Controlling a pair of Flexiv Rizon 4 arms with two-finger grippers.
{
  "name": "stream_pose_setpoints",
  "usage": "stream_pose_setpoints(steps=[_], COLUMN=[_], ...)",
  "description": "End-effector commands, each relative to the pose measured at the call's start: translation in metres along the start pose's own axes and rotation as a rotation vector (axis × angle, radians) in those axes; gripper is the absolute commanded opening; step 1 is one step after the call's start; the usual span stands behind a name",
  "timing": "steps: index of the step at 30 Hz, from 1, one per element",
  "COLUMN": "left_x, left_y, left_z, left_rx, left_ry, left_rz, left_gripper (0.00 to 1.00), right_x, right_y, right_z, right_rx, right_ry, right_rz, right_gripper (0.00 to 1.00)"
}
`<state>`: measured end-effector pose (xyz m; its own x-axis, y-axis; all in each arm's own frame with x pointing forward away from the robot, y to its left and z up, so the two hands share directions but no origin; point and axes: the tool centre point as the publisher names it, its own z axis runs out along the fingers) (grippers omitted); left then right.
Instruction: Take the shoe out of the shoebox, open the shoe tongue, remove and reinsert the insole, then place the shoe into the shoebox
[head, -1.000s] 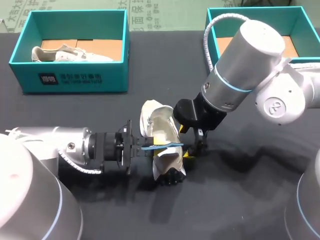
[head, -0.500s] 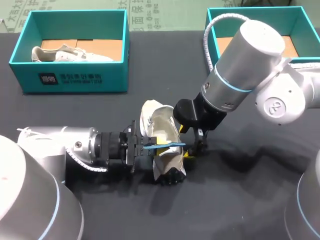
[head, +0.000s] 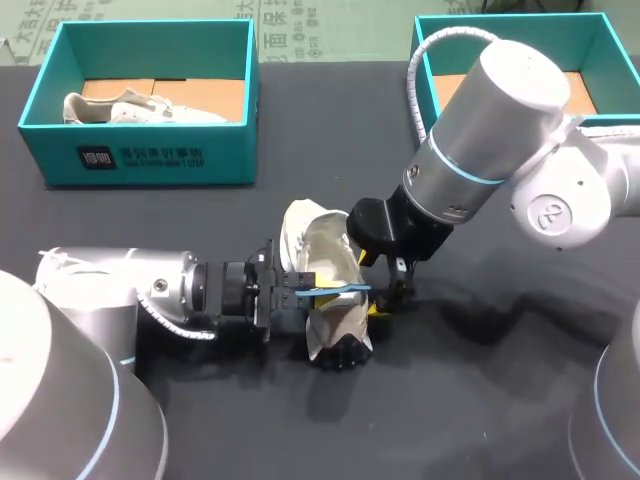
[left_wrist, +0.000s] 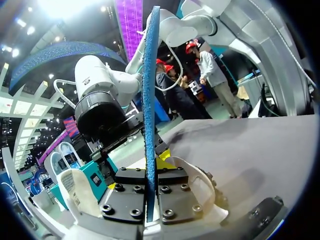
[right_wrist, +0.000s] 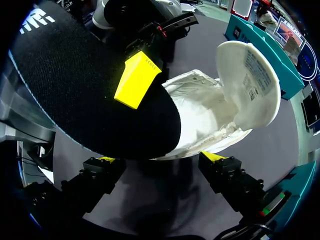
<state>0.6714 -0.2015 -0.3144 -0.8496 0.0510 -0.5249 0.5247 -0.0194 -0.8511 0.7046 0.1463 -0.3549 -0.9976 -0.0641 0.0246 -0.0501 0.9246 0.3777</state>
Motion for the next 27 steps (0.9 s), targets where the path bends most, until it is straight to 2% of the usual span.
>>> stream_pose_setpoints(steps=[1, 16, 21, 27], left_x=[0.002, 0.003, 0.002, 0.003], left_y=[-0.001, 0.022, 0.027, 0.027], left_z=[-0.003, -0.014, -0.013, -0.013], left_rx=[-0.014, -0.082, -0.161, -0.15], left_ry=[-0.001, -0.012, -0.011, -0.018], left_rz=[-0.003, -0.018, 0.018, -0.002], left_gripper=[0.0, 0.0, 0.0, 0.0], right_x=[0.001, 0.001, 0.001, 0.001], right_y=[0.0, 0.0, 0.0, 0.0], right_z=[0.001, 0.001, 0.001, 0.001], right_rx=[0.002, 0.002, 0.002, 0.002], right_ry=[-0.002, -0.002, -0.002, -0.002], right_rz=[0.001, 0.001, 0.001, 0.001], right_gripper=[1.0, 1.0, 1.0, 1.0])
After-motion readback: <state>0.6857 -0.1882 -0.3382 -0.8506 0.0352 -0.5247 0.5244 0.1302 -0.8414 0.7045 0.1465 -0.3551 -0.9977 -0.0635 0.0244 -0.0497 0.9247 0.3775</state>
